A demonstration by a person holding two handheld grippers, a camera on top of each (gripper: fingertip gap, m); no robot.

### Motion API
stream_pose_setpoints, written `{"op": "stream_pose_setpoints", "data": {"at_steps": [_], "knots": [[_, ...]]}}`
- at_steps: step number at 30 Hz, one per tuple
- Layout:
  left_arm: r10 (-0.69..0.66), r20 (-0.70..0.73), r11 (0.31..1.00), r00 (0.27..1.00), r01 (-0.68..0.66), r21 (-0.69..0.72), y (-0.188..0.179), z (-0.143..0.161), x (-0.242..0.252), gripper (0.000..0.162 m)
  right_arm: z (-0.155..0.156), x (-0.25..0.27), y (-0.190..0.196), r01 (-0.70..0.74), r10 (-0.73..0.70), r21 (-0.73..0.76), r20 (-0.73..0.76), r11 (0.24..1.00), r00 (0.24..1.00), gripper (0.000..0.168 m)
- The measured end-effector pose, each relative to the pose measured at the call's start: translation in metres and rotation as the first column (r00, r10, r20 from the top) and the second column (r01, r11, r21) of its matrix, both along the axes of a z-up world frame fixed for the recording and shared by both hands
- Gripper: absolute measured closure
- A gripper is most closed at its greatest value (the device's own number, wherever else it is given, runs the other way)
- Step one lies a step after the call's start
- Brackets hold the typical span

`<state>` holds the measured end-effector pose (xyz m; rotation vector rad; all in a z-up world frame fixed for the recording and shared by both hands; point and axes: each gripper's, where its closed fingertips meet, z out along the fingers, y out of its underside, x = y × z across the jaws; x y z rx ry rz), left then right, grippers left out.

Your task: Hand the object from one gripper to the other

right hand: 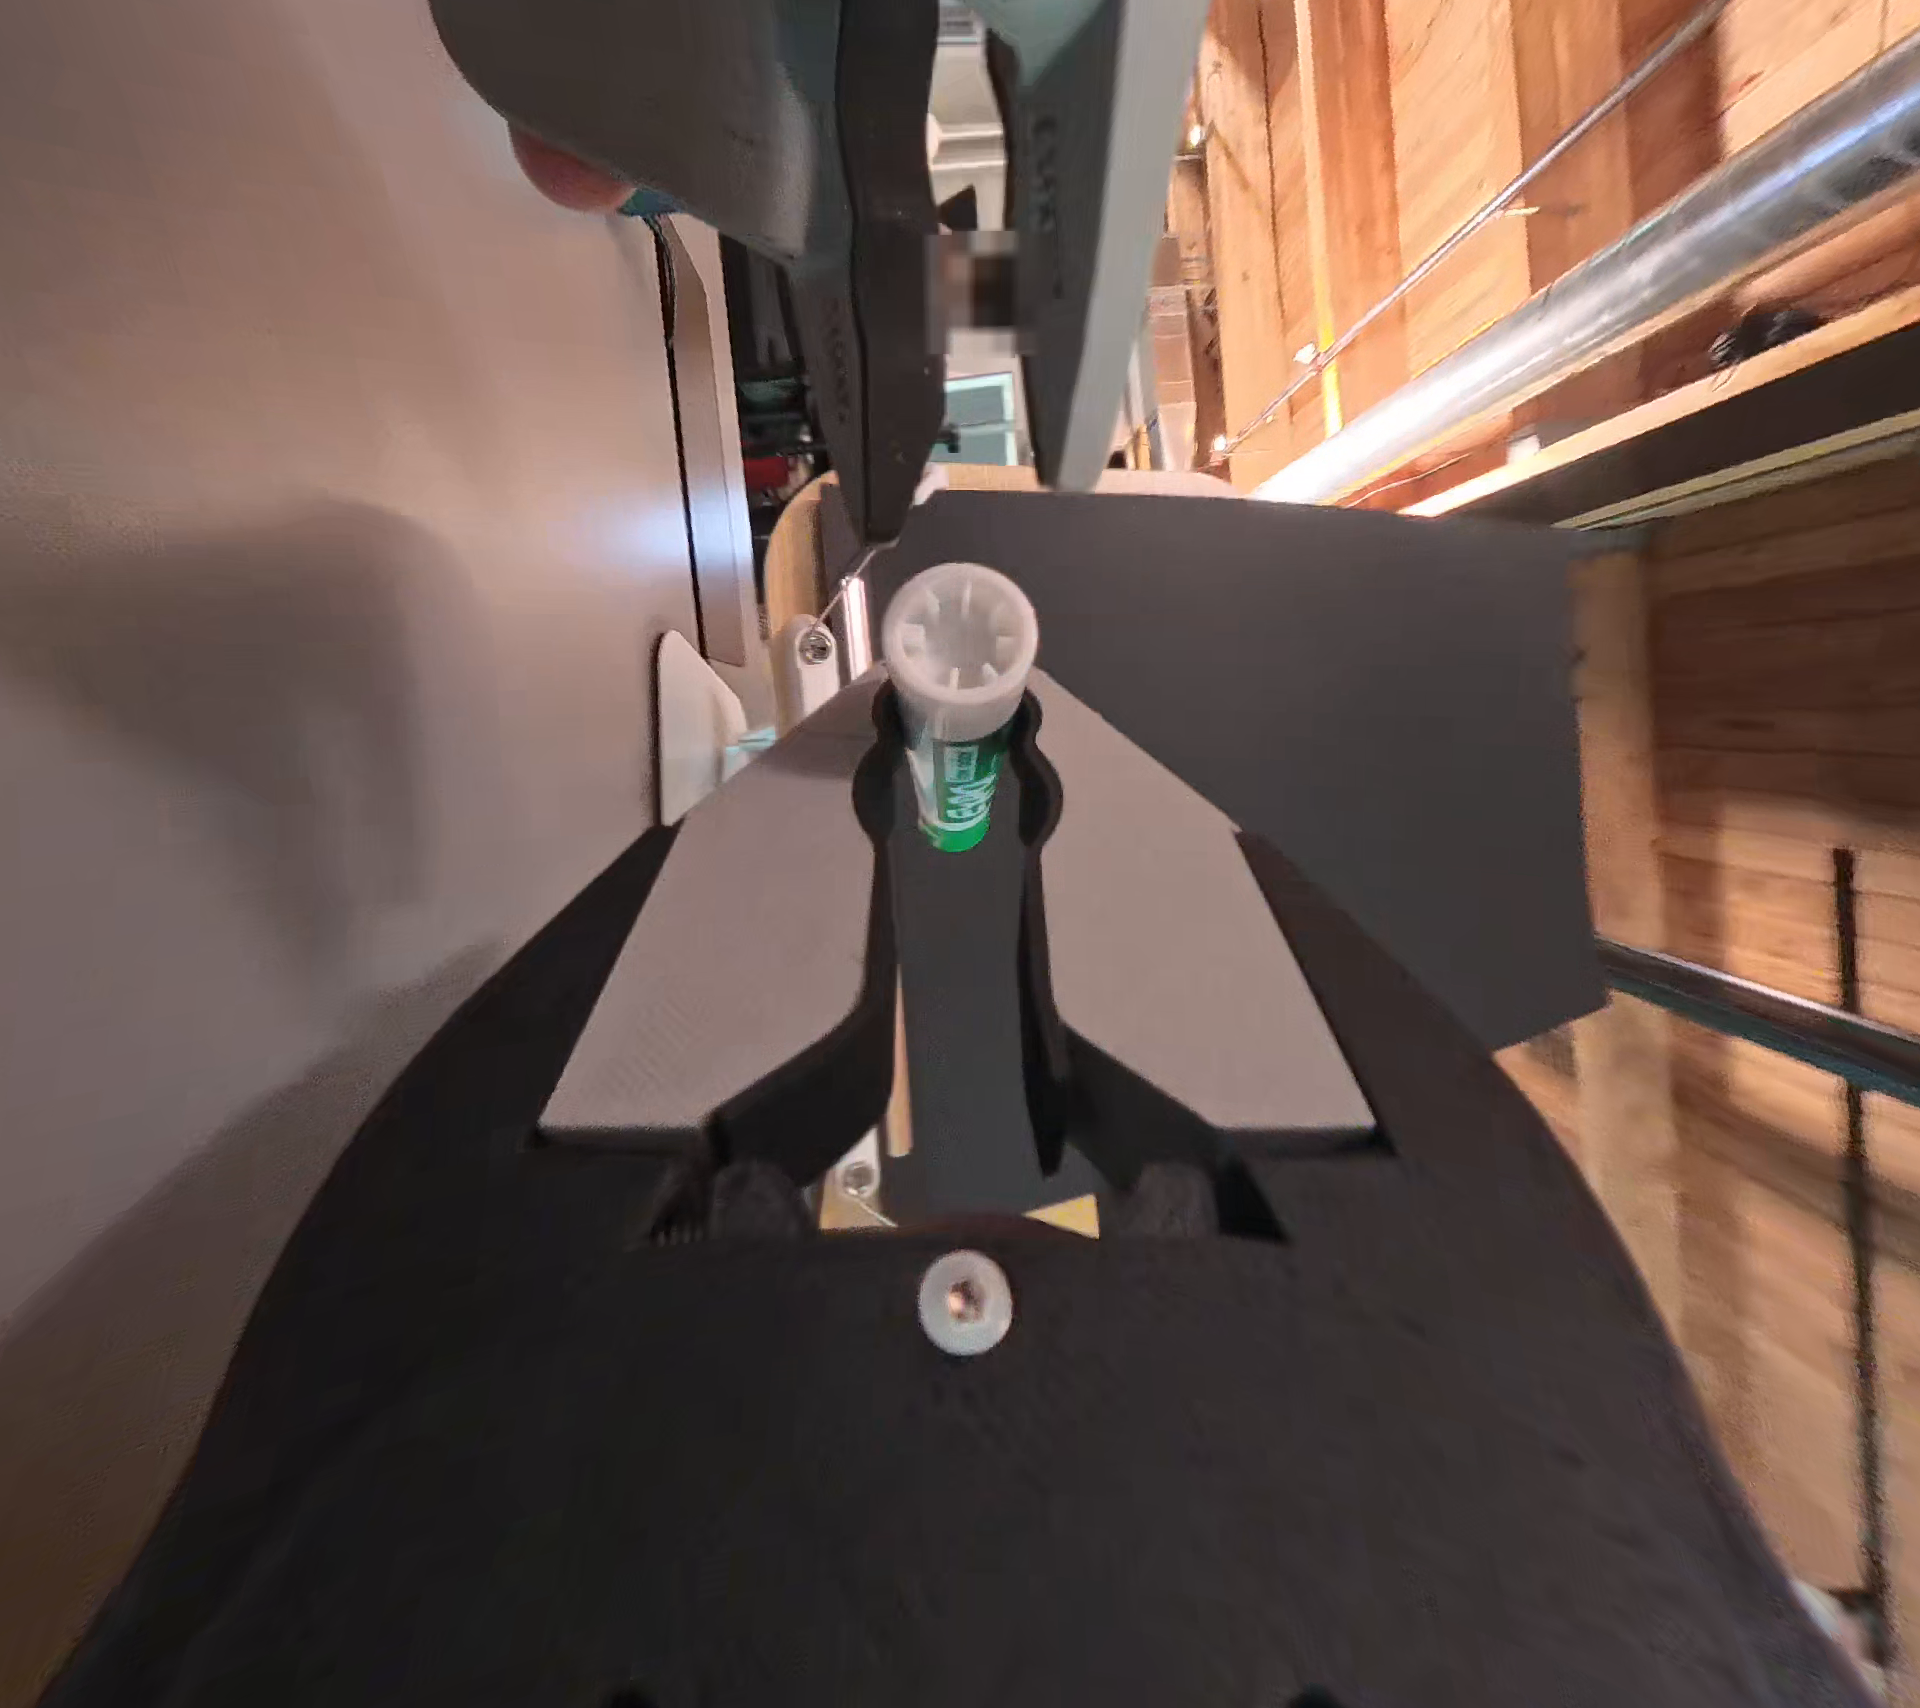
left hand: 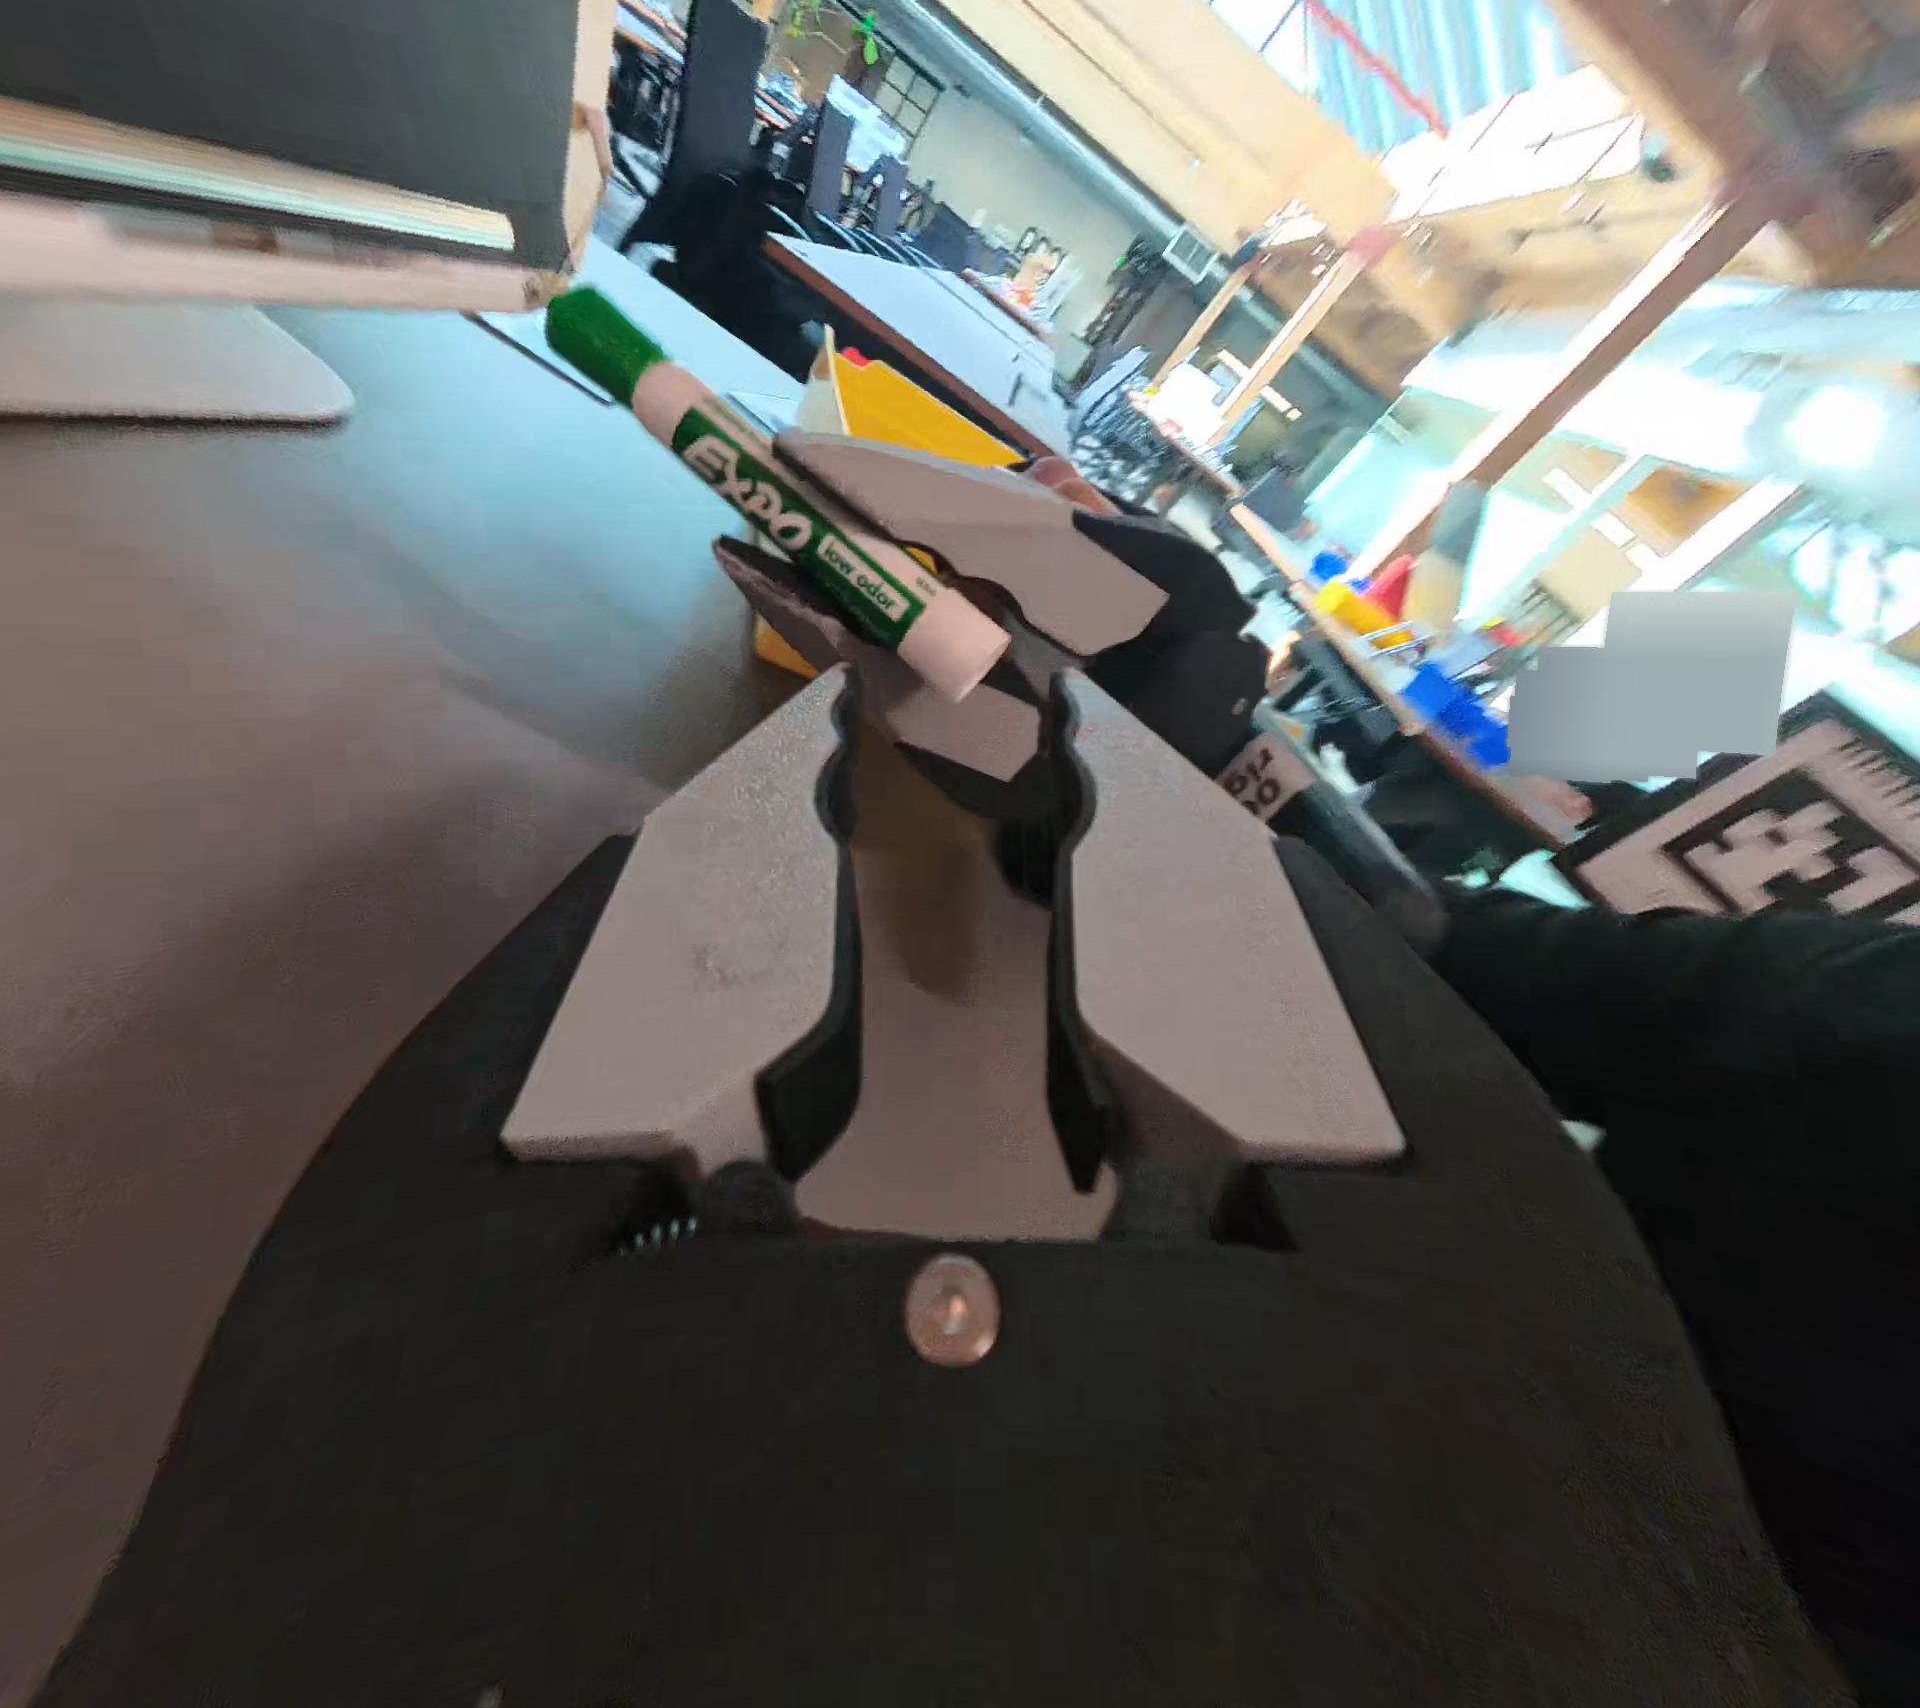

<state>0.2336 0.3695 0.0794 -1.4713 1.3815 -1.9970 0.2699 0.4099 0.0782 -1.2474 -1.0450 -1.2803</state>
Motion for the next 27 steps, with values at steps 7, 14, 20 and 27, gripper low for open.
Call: {"op": "stream_pose_setpoints", "data": {"at_steps": [7,14,20,27], "knots": [[-0.093,-0.076,0.991,0.993,0.085,-0.101,-0.018,-0.011,0.004,0.116,0.001,-0.009,0.004,0.071,-0.076,0.030,0.226,0.997,0.971,0.151],[-0.073,-0.093,0.991,0.993,0.061,-0.123,-0.009,-0.017,0.005,0.141,0.000,-0.017,0.004,0.075,-0.087,0.049,0.328,0.996,0.941,0.151],[0.025,-0.121,1.000,0.992,-0.023,0.017,0.007,-0.031,0.011,0.142,-0.012,-0.010,0.009,0.085,-0.079,-0.018,0.228,0.996,0.971,0.147],[0.174,-0.008,0.980,0.985,-0.174,-0.094,0.053,-0.015,0.008,0.145,-0.014,0.013,0.006,0.005,-0.037,-0.093,-0.348,0.996,0.937,0.148]]}}
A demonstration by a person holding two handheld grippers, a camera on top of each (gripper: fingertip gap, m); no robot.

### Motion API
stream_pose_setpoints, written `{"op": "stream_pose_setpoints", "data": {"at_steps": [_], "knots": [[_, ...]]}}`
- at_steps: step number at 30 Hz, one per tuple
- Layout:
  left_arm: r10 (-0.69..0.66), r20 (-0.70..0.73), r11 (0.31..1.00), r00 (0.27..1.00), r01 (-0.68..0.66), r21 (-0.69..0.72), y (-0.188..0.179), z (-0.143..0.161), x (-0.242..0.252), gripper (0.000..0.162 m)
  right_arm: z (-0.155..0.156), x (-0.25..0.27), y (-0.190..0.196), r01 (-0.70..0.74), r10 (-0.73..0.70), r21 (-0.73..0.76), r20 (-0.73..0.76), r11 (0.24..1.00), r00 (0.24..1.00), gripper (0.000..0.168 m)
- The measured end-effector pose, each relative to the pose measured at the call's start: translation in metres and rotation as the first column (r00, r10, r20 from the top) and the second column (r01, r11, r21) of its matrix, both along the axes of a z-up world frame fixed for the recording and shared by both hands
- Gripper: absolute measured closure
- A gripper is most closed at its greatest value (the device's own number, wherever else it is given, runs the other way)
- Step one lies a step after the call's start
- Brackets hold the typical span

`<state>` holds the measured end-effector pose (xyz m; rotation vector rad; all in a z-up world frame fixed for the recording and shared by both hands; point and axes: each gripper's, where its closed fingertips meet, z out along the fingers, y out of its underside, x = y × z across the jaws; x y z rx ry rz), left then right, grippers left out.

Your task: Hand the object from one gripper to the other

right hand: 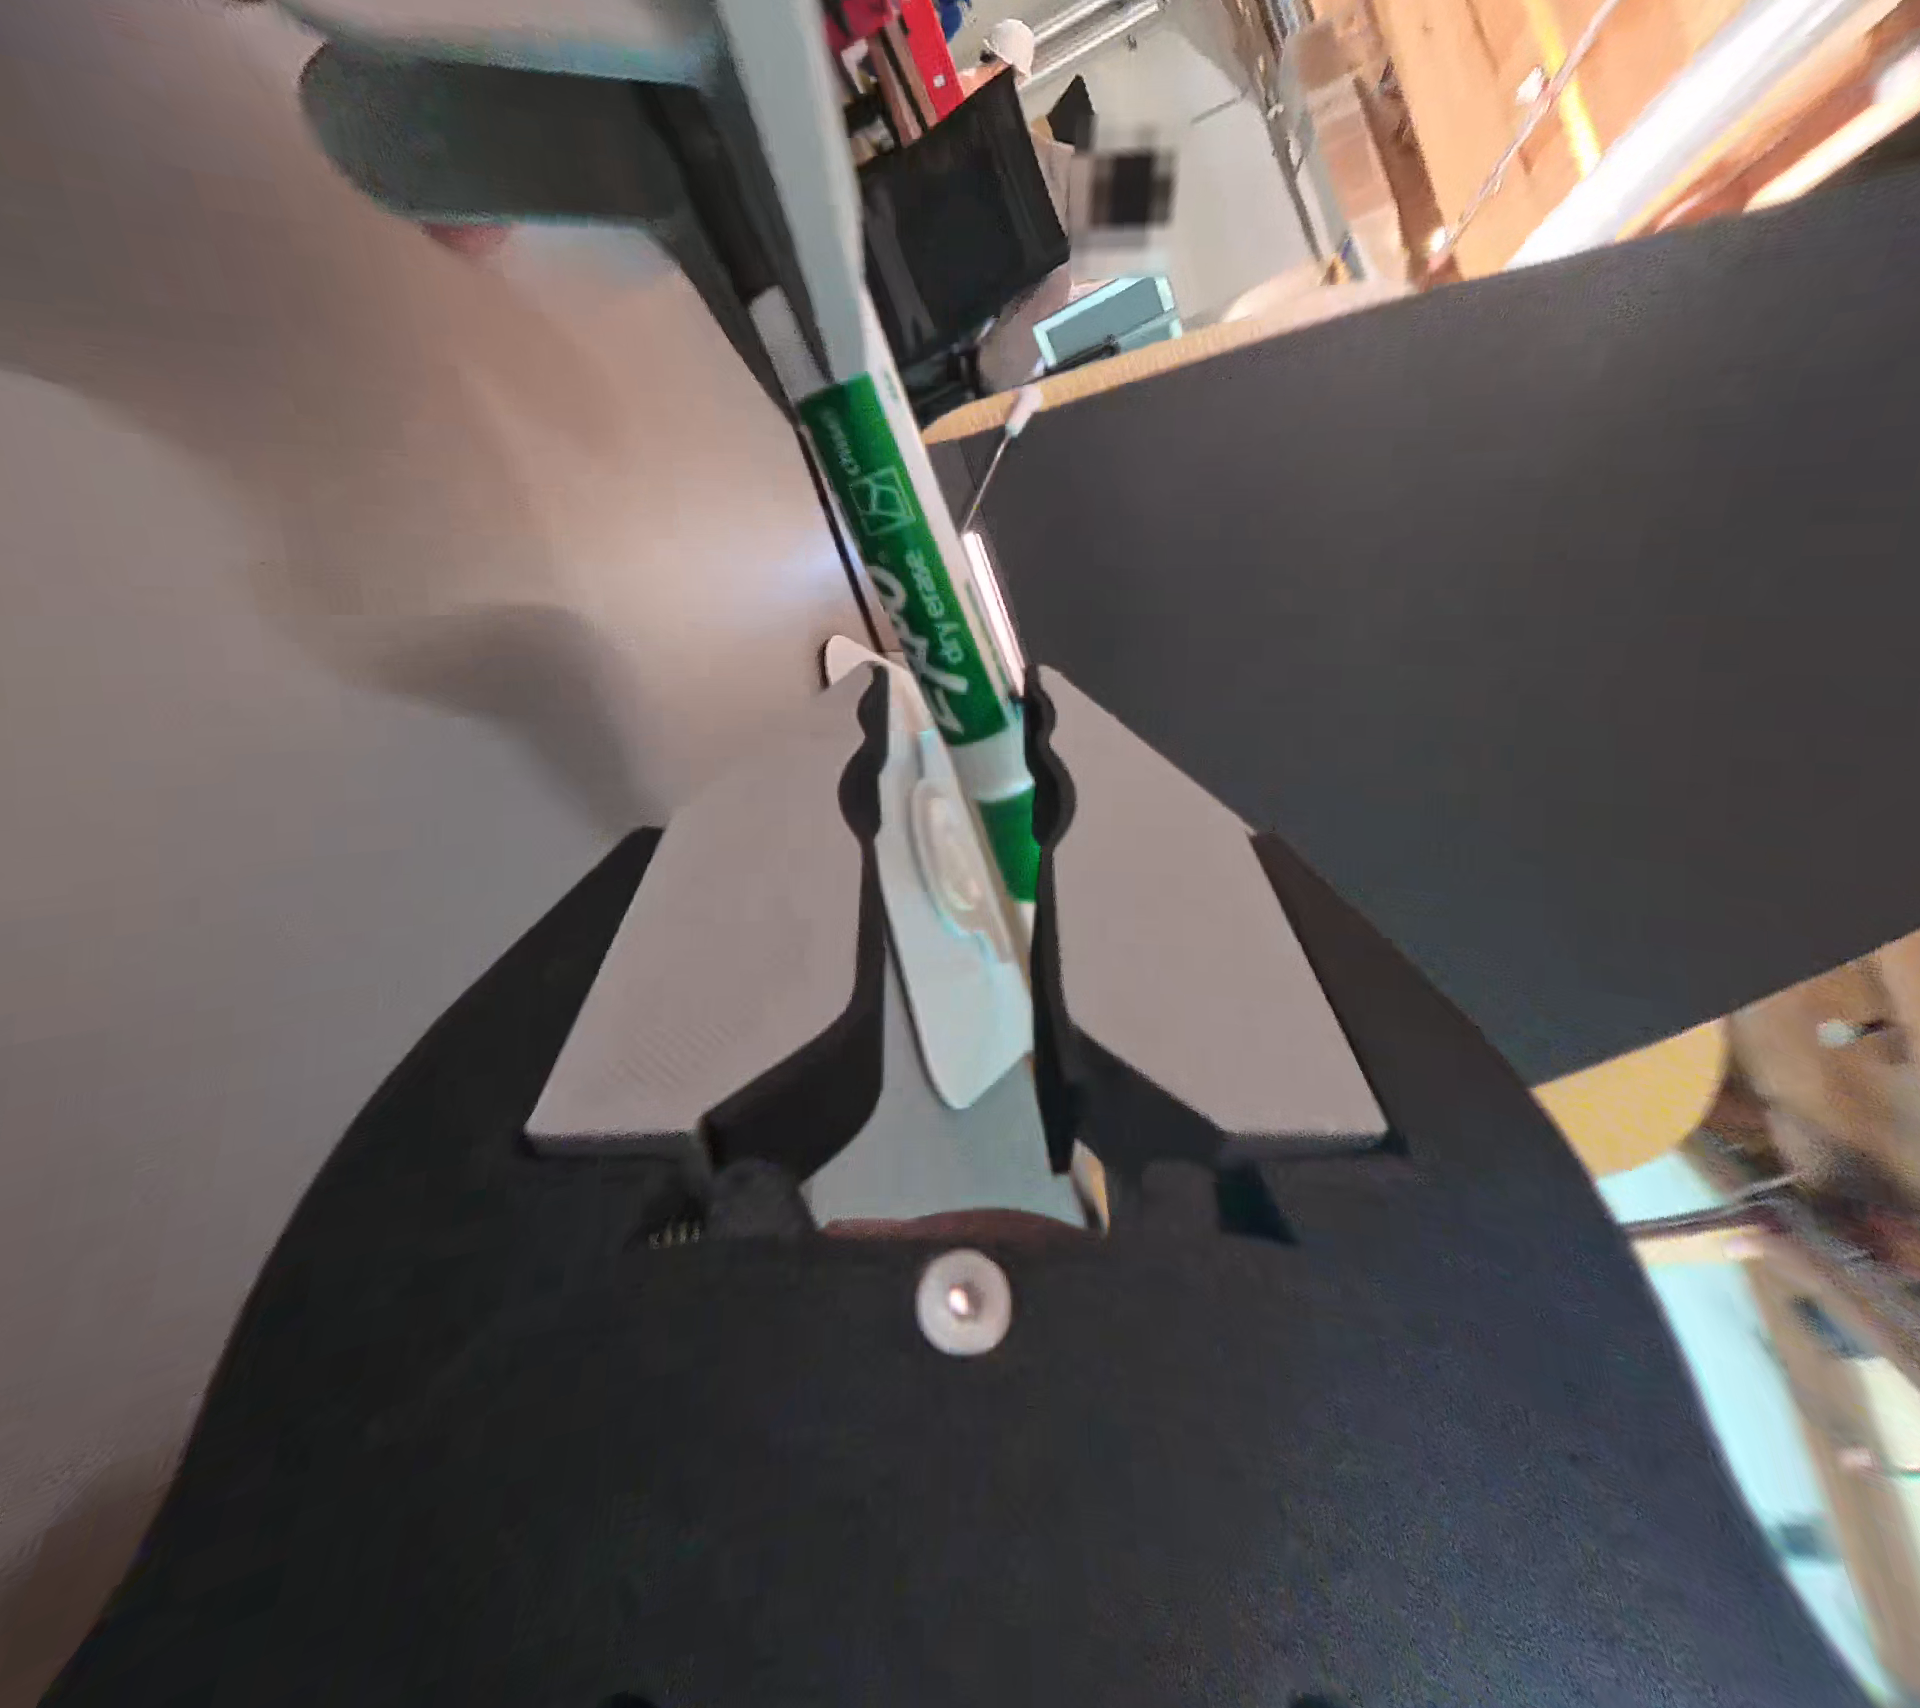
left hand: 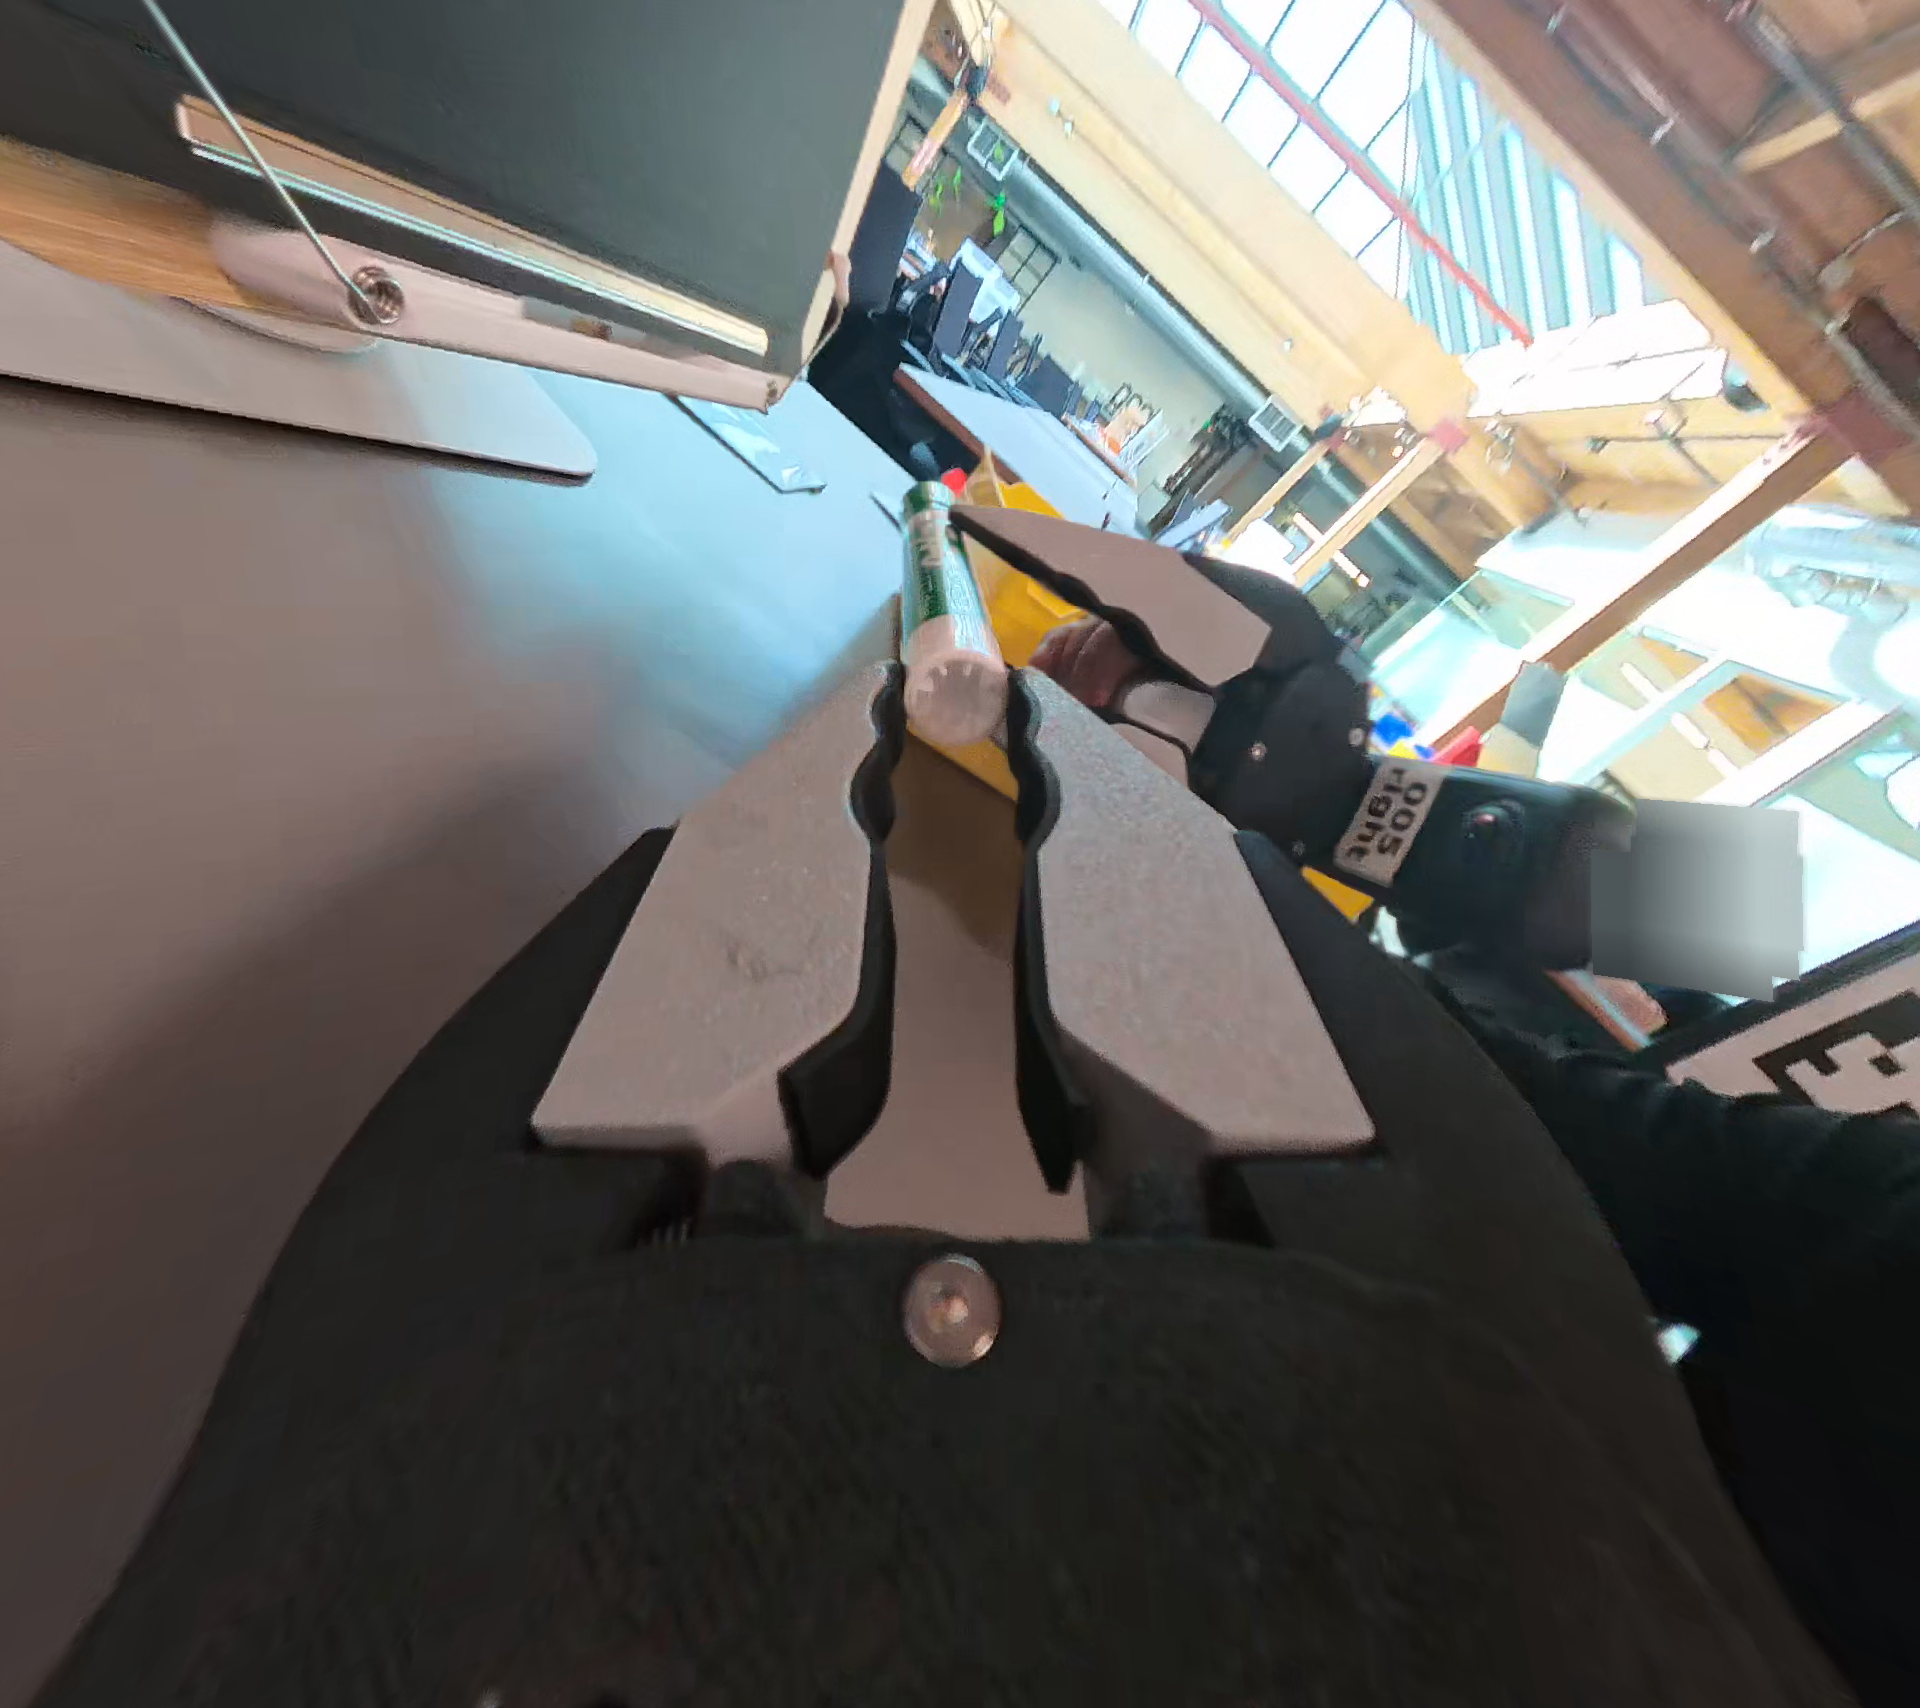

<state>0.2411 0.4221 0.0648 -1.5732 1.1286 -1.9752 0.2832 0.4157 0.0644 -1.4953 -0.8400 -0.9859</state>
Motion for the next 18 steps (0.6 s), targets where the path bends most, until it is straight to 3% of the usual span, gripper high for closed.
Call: {"op": "stream_pose_setpoints", "data": {"at_steps": [4,10,13,18], "knots": [[0.024,0.038,0.998,0.999,-0.022,-0.054,0.003,0.001,0.003,0.145,0.003,0.000,0.000,-0.033,0.035,0.012,-0.265,0.999,0.964,0.145],[0.124,0.152,0.984,0.981,-0.102,-0.145,0.021,0.018,-0.002,0.145,0.017,-0.005,-0.006,-0.119,0.126,0.051,-0.604,0.992,0.787,0.140],[0.169,0.200,0.972,0.965,-0.130,-0.195,0.031,0.026,-0.008,0.145,0.024,-0.014,-0.009,-0.193,0.183,0.074,-0.744,0.978,0.643,0.138],[0.120,0.302,0.991,0.946,-0.095,-0.098,0.014,0.036,-0.009,0.145,0.018,-0.026,-0.007,-0.331,0.229,0.122,-0.925,0.935,0.303,0.132]]}}
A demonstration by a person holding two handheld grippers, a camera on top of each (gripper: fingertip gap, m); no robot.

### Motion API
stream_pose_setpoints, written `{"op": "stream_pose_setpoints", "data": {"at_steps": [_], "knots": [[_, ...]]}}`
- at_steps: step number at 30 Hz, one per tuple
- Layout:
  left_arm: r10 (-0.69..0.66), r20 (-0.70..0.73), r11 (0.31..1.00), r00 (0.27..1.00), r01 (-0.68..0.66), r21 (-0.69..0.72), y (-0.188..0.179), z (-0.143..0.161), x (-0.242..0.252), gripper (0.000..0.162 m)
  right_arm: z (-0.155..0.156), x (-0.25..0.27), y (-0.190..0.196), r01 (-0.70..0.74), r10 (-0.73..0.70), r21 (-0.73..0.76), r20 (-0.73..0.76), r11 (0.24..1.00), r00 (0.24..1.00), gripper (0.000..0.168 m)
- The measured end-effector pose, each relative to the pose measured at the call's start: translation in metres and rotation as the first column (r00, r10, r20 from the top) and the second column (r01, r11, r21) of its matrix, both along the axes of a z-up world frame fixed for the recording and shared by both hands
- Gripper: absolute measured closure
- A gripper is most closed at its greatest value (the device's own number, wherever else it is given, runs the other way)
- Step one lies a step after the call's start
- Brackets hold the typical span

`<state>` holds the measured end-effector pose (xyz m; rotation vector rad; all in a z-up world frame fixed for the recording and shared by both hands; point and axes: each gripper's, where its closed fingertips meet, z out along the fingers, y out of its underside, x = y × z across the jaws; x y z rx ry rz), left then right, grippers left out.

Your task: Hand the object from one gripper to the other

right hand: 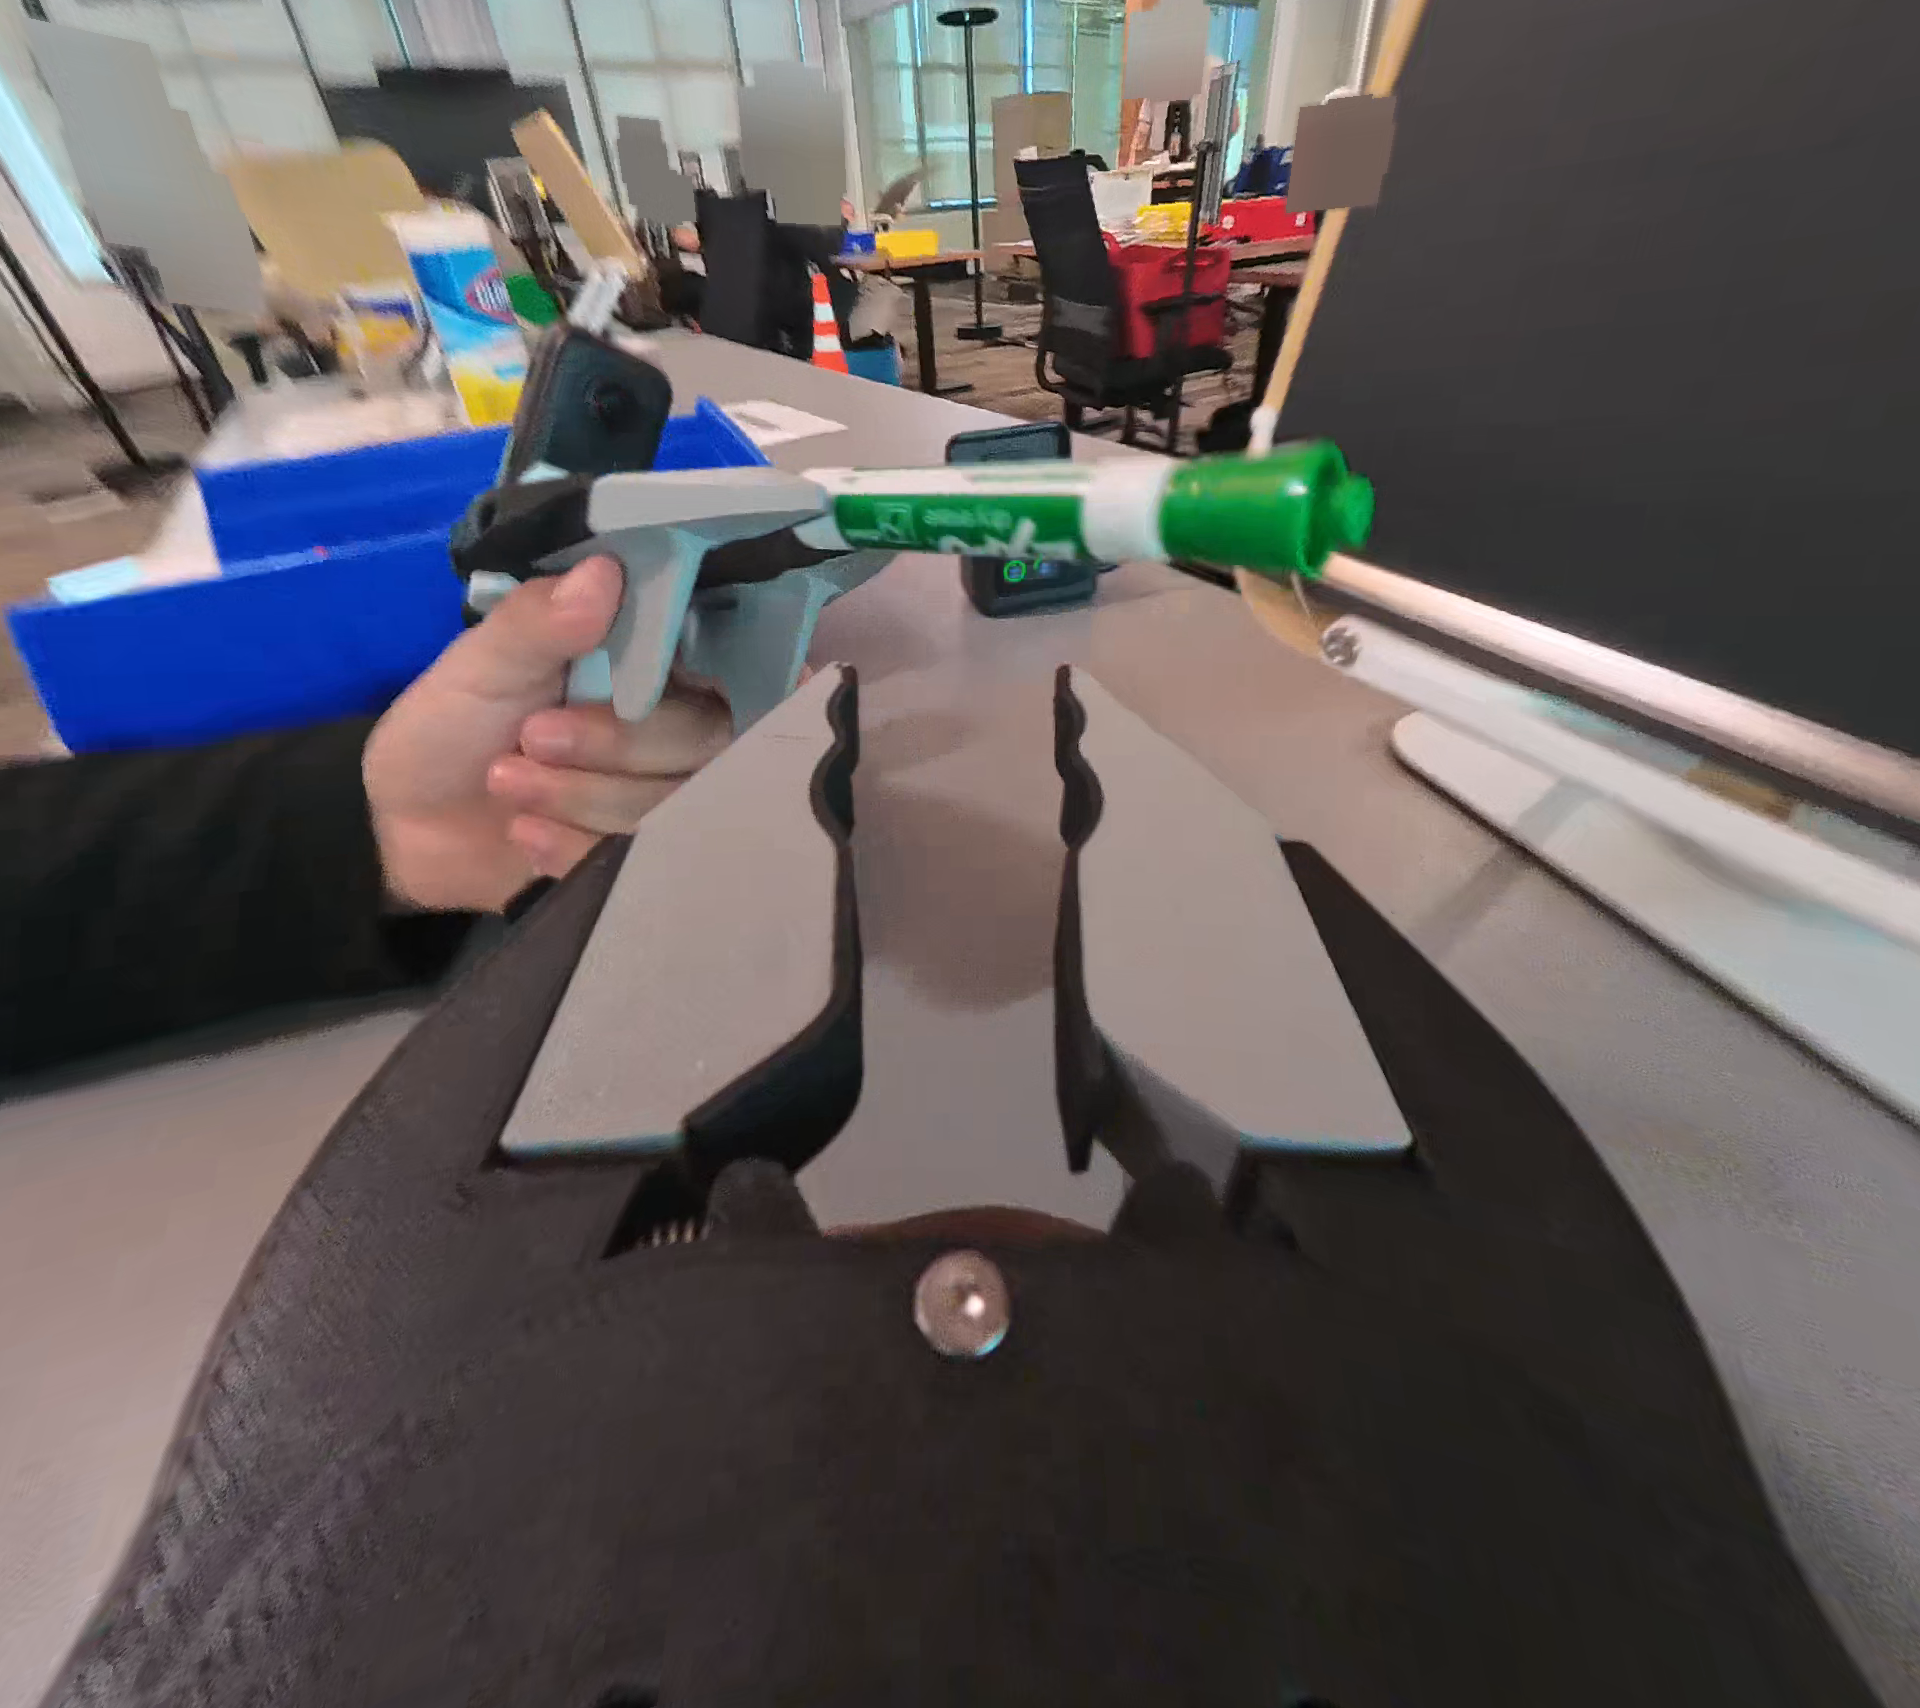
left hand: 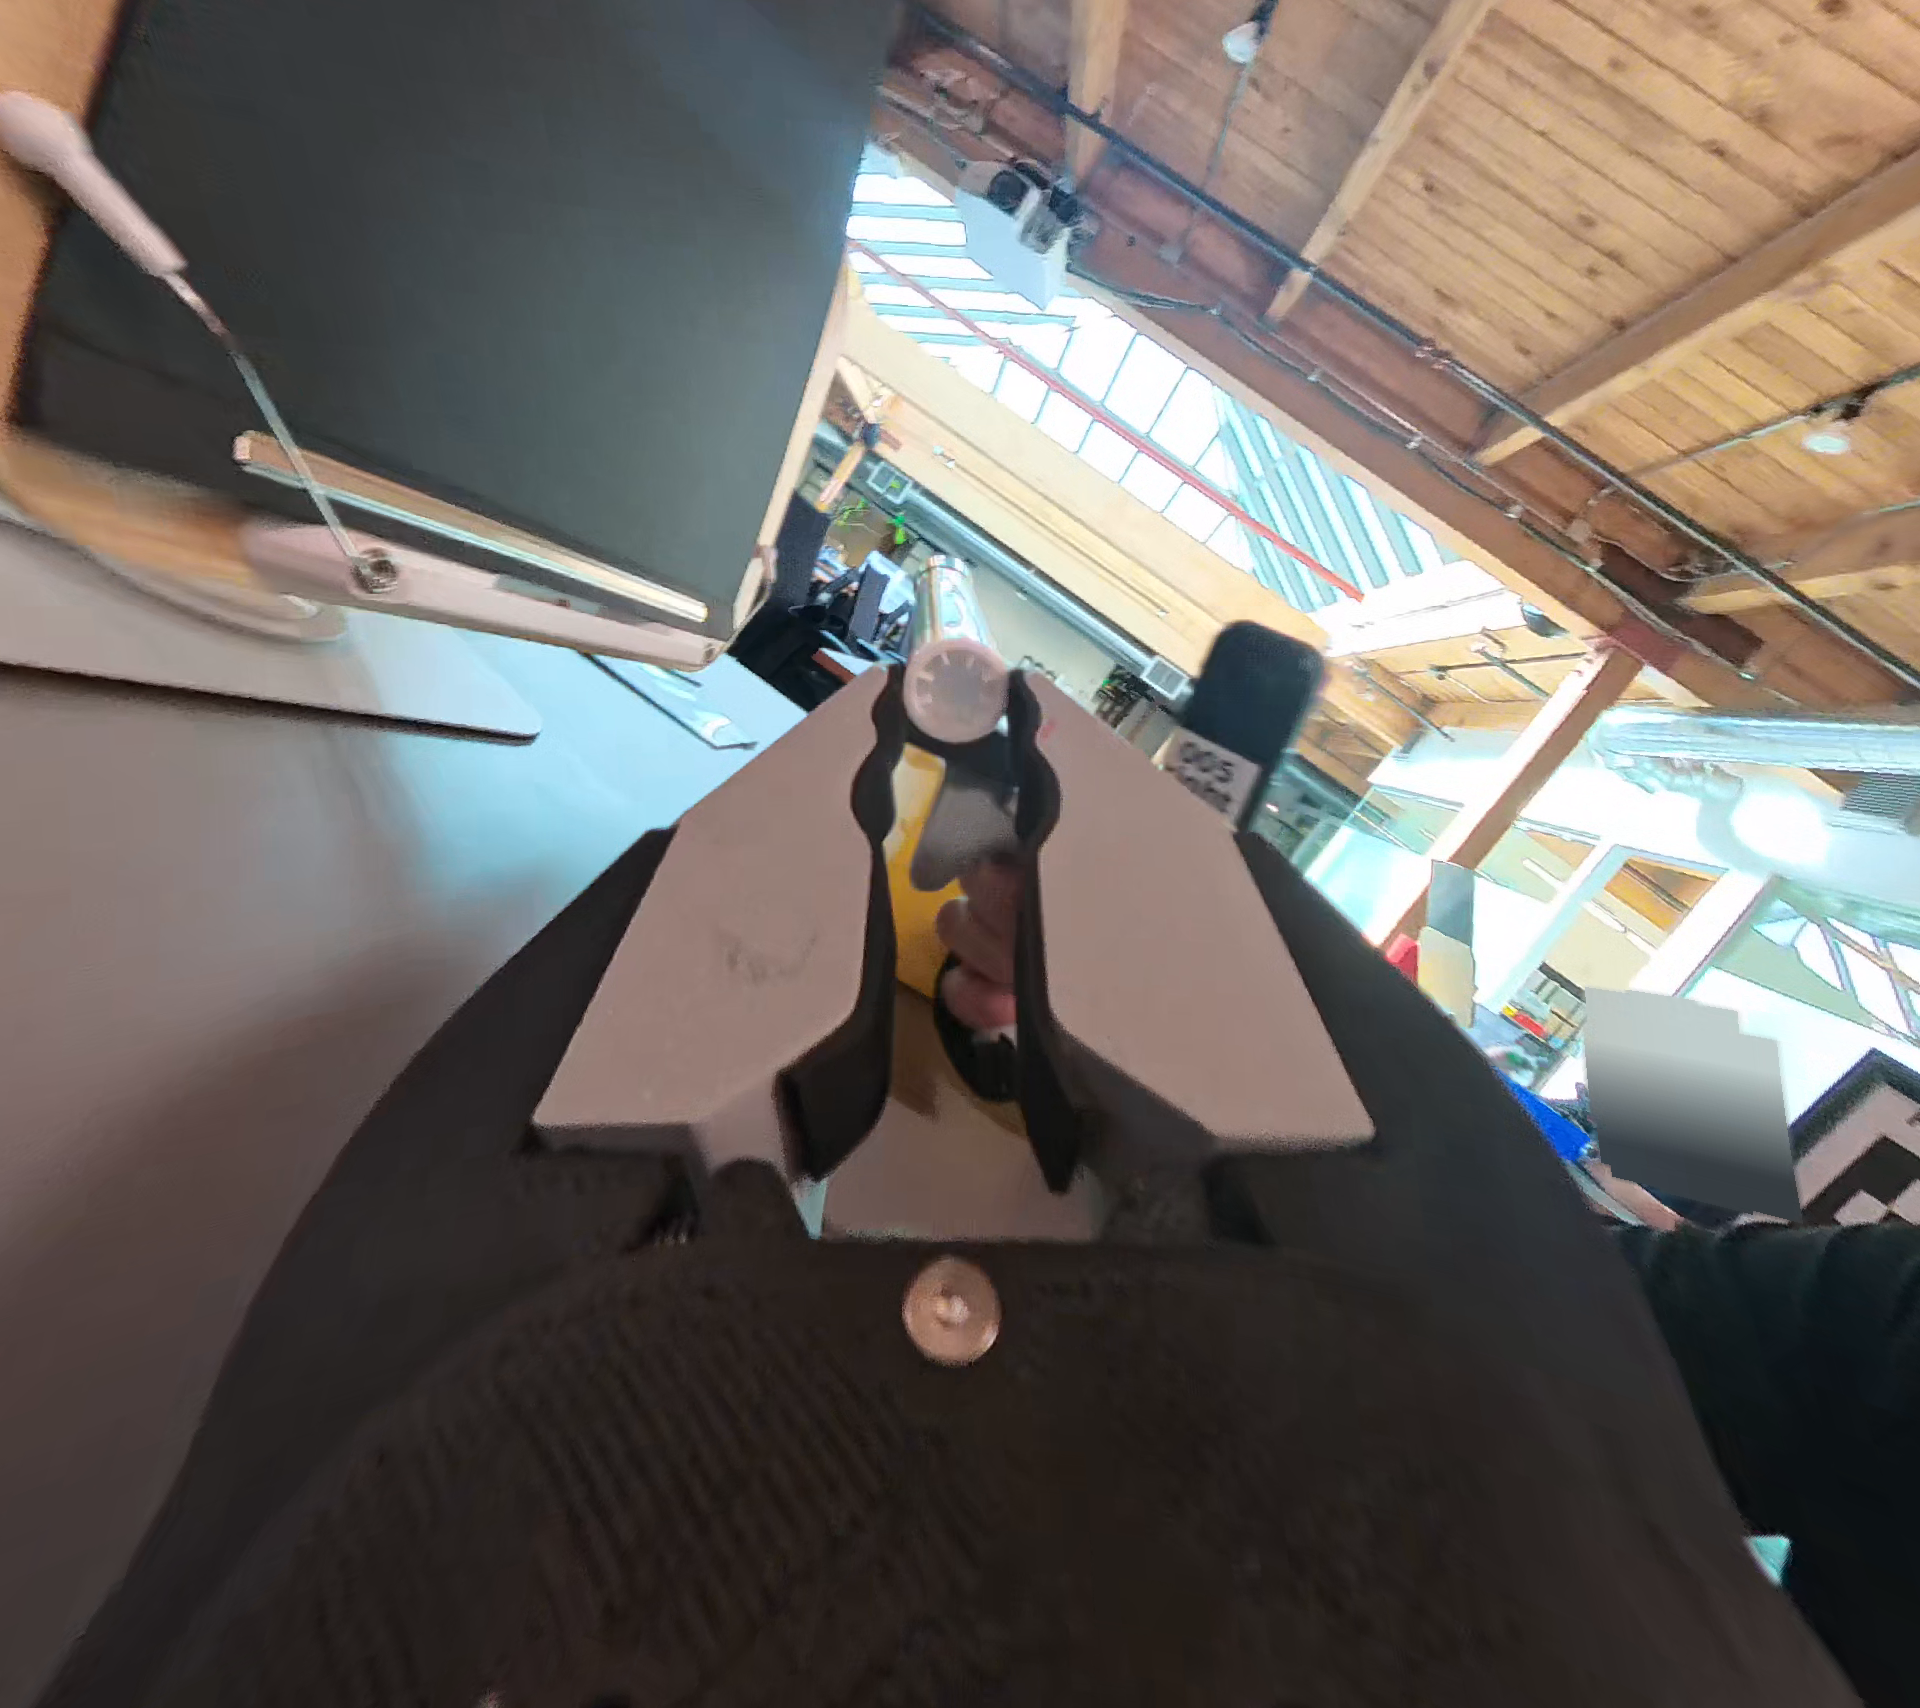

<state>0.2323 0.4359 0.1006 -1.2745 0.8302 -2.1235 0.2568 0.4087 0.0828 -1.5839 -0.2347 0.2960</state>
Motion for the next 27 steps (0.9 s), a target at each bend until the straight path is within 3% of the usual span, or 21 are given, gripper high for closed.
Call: {"op": "stream_pose_setpoints", "data": {"at_steps": [5,7,15,19,24,27], "knots": [[-0.055,-0.037,0.997,0.998,0.057,0.055,-0.024,-0.008,0.009,0.145,0.017,0.007,-0.005,-0.086,0.103,0.068,-0.315,0.994,0.944,0.134],[-0.090,-0.056,0.993,0.994,0.094,0.071,-0.034,-0.012,0.013,0.145,0.022,0.013,-0.007,-0.087,0.114,0.086,-0.386,0.992,0.916,0.150],[-0.099,-0.253,0.939,0.962,0.175,0.297,-0.066,-0.045,0.032,0.145,0.021,0.009,-0.009,-0.126,0.153,0.101,-0.339,0.987,0.928,0.154],[-0.095,-0.292,0.934,0.952,0.186,0.305,-0.068,-0.050,0.035,0.145,0.018,0.007,-0.011,-0.113,0.133,0.097,-0.227,0.989,0.965,0.155],[-0.071,-0.348,0.923,0.935,0.194,0.333,-0.065,-0.058,0.038,0.145,0.012,0.010,-0.010,-0.110,0.120,0.062,-0.200,0.992,0.972,0.154],[-0.046,-0.383,0.919,0.923,0.189,0.345,-0.062,-0.064,0.039,0.145,0.006,0.004,-0.007,-0.145,0.147,0.026,-0.220,0.989,0.964,0.140]]}}
